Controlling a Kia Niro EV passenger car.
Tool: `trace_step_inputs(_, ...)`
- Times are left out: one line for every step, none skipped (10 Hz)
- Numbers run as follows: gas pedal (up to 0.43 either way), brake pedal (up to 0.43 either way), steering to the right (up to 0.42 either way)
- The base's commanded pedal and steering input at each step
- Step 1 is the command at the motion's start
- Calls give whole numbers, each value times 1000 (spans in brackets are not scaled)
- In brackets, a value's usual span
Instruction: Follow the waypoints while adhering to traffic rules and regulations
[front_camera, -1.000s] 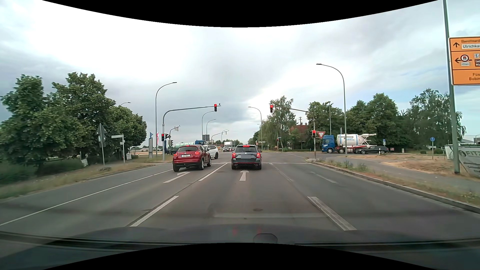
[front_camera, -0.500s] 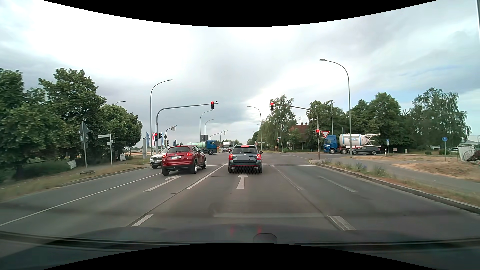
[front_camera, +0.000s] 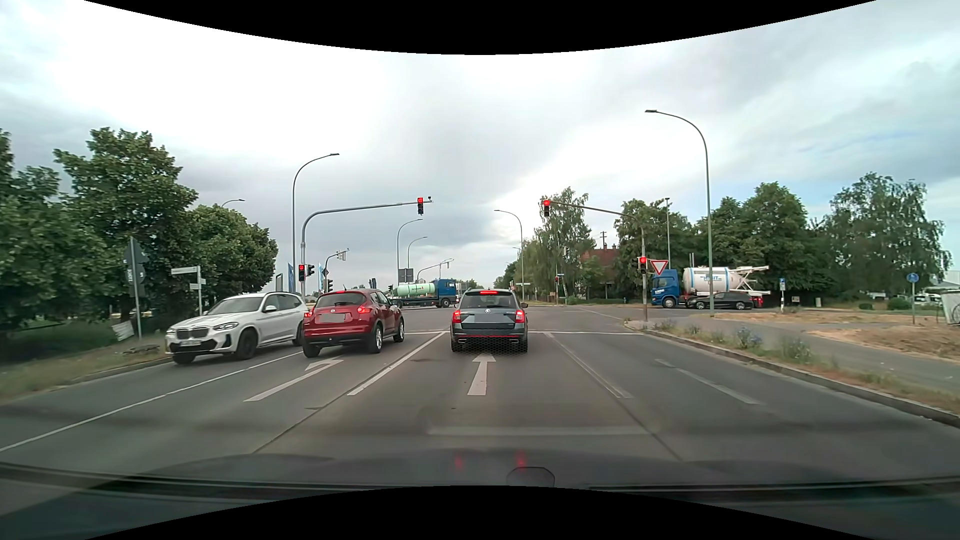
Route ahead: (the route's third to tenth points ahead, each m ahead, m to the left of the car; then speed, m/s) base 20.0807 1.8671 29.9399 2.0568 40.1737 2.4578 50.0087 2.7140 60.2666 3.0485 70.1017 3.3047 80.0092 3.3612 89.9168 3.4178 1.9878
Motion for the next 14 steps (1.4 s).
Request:
trace_step_inputs(0,146,5)
trace_step_inputs(0,110,5)
trace_step_inputs(0,85,5)
trace_step_inputs(0,67,5)
trace_step_inputs(0,37,5)
trace_step_inputs(0,12,5)
trace_step_inputs(0,0,5)
trace_step_inputs(0,0,5)
trace_step_inputs(0,0,5)
trace_step_inputs(0,0,5)
trace_step_inputs(0,0,5)
trace_step_inputs(0,0,5)
trace_step_inputs(0,0,6)
trace_step_inputs(0,0,5)
